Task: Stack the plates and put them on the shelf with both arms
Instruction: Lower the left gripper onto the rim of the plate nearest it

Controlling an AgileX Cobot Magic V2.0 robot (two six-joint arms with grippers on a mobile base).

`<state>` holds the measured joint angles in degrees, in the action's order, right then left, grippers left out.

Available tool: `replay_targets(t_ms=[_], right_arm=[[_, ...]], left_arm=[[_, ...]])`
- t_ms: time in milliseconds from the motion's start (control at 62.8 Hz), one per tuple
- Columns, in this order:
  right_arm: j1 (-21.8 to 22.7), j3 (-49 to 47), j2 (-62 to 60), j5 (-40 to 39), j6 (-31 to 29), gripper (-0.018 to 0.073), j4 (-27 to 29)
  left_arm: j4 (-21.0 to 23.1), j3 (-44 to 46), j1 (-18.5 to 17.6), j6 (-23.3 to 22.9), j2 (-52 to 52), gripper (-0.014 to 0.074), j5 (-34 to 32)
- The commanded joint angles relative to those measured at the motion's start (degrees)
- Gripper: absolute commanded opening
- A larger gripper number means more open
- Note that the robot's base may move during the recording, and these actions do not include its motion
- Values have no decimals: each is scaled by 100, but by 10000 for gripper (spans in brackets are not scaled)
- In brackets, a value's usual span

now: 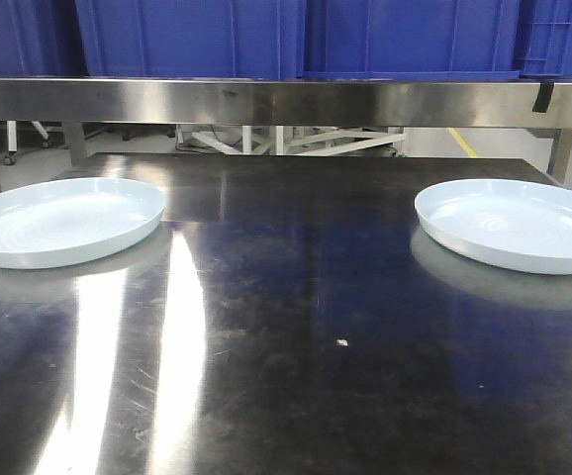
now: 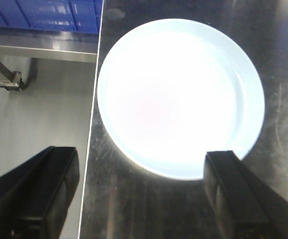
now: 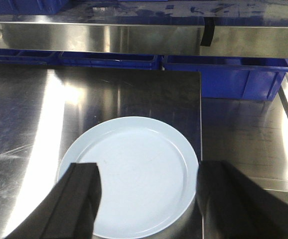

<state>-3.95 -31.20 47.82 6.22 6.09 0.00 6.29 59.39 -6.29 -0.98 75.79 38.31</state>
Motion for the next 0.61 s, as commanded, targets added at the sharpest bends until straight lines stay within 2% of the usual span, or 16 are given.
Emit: replay_targets(t_ms=[0,334,589], right_arm=[[17,-221,-21,-382,-43,529,-57],[17,-221,-21,-296,-43,529,-57],[17,-221,-21,-291,-43,529,-57]], left_arm=[[67,436,-7,-66,245,580,-381],[57,1390,-7,-66,1311,579,-360],[47,1546,139,-66,1776,579,-356]])
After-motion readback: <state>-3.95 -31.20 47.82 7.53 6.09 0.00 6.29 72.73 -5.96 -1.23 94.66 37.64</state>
